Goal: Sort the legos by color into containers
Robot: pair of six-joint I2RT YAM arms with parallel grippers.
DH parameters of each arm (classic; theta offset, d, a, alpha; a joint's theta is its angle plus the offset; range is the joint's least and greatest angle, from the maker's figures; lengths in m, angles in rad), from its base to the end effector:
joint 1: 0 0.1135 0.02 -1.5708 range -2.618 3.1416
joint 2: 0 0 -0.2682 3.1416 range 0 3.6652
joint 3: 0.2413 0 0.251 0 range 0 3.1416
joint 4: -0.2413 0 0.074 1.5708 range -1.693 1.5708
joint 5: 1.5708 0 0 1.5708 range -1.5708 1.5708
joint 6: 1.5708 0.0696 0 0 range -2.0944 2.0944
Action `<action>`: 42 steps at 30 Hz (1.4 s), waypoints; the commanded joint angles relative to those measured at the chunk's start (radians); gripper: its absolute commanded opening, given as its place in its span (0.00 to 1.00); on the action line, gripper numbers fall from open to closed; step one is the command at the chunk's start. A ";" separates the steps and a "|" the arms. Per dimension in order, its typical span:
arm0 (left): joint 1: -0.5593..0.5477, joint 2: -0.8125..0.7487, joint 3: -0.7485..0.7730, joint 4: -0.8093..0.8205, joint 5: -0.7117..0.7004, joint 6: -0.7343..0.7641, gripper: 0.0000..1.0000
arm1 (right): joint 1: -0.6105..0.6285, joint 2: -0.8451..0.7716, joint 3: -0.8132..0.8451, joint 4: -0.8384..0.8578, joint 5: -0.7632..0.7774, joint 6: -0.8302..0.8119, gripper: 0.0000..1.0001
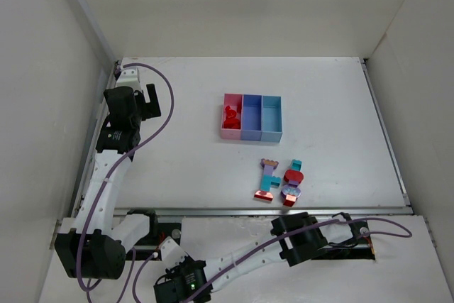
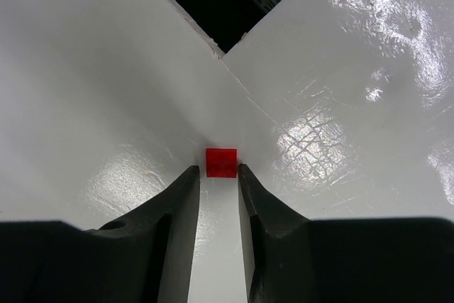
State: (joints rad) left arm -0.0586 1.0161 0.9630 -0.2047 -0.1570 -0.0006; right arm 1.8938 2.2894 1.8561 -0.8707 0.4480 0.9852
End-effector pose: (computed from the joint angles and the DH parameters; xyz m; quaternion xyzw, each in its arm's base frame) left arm 0.2635 -0.0046 0.3521 -0.0249 0.7907 0.0441 0.6100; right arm -0.1235 0.4638 0.1356 -0.3975 0.8813 0.0997 0.2352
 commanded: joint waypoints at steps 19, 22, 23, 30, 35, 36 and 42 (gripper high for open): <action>0.003 -0.030 -0.014 0.045 0.010 0.007 0.85 | 0.010 -0.001 0.009 0.044 0.061 0.007 0.11; 0.003 -0.030 -0.014 0.045 0.010 0.007 0.85 | 0.010 -0.019 0.009 0.044 0.083 0.027 0.08; 0.003 -0.030 -0.014 0.045 0.010 0.007 0.85 | 0.010 -0.019 0.009 0.044 0.083 0.027 0.08; 0.003 -0.030 -0.023 0.045 0.010 0.016 0.85 | 0.010 -0.041 0.009 0.033 0.093 0.036 0.04; 0.003 -0.030 -0.023 0.045 0.010 0.016 0.85 | 0.010 -0.050 0.018 0.015 0.112 0.046 0.04; 0.003 -0.030 -0.023 0.045 0.010 0.016 0.85 | 0.010 -0.060 0.018 0.015 0.121 0.046 0.04; 0.003 -0.030 -0.023 0.045 0.010 0.016 0.85 | 0.010 -0.082 0.029 -0.014 0.139 0.046 0.04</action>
State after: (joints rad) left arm -0.0586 1.0157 0.9424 -0.1997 -0.1547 0.0040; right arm 1.8942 2.2723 1.8561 -0.8646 0.5434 1.0187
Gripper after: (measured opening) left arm 0.847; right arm 0.155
